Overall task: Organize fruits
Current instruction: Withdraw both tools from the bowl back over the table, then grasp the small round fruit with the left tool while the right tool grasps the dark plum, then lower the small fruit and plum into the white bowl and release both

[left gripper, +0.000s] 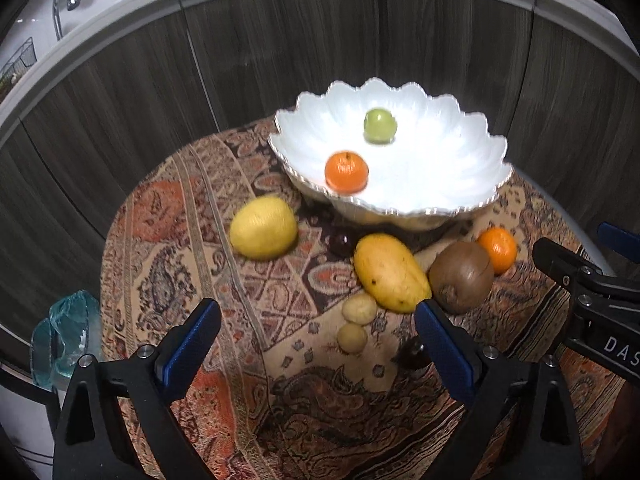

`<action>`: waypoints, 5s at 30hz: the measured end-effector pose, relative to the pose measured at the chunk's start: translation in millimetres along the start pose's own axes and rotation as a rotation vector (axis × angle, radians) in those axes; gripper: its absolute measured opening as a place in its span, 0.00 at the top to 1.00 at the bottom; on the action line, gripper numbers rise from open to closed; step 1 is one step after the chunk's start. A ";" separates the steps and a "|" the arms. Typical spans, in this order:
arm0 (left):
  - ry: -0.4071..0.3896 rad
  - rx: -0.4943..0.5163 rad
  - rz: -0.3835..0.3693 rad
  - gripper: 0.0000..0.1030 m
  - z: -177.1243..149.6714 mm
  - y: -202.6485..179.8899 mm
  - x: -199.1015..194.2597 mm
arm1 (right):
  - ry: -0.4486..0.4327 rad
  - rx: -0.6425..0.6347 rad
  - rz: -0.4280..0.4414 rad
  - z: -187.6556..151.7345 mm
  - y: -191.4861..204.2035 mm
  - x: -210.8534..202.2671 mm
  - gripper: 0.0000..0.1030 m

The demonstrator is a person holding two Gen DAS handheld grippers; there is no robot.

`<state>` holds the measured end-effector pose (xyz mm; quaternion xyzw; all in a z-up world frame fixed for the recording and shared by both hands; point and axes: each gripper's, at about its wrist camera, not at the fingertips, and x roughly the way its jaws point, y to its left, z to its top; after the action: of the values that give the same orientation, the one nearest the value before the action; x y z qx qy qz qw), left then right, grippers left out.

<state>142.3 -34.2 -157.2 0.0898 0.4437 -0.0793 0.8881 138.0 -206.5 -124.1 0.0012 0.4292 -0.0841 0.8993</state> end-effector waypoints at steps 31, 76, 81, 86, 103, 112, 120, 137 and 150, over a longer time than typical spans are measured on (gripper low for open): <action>0.110 0.035 -0.084 0.66 -23.0 -13.7 60.5 | 0.085 -0.028 -0.036 -18.4 8.3 37.6 0.11; 0.053 -0.023 -0.016 0.76 -43.0 33.7 23.4 | 0.105 -0.104 0.093 -31.9 62.4 22.2 0.12; 0.054 -0.039 -0.019 0.76 -46.3 44.1 26.6 | 0.155 -0.113 0.117 -39.0 77.5 33.8 0.20; 0.049 -0.054 -0.021 0.76 -48.1 51.5 27.0 | 0.184 -0.123 0.136 -43.2 90.6 42.1 0.31; 0.042 -0.082 -0.035 0.76 -44.7 58.0 23.4 | 0.220 -0.102 0.186 -48.5 97.6 57.9 0.71; 0.033 -0.062 -0.060 0.76 -29.5 41.0 10.7 | 0.128 -0.074 0.181 -29.5 79.7 29.2 0.71; -0.006 -0.013 -0.073 0.76 -1.6 17.4 -3.8 | 0.065 -0.033 0.163 -5.7 50.6 11.6 0.71; -0.113 0.041 -0.084 0.76 91.6 -4.8 -2.1 | -0.031 -0.031 0.145 78.0 19.2 12.0 0.71; -0.048 0.039 -0.113 0.76 121.8 -8.0 61.4 | 0.061 -0.060 0.152 99.5 19.0 72.4 0.71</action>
<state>271.3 -73.7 -135.3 0.0800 0.4250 -0.1403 0.8907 262.4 -206.1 -118.5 0.0093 0.4576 -0.0024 0.8891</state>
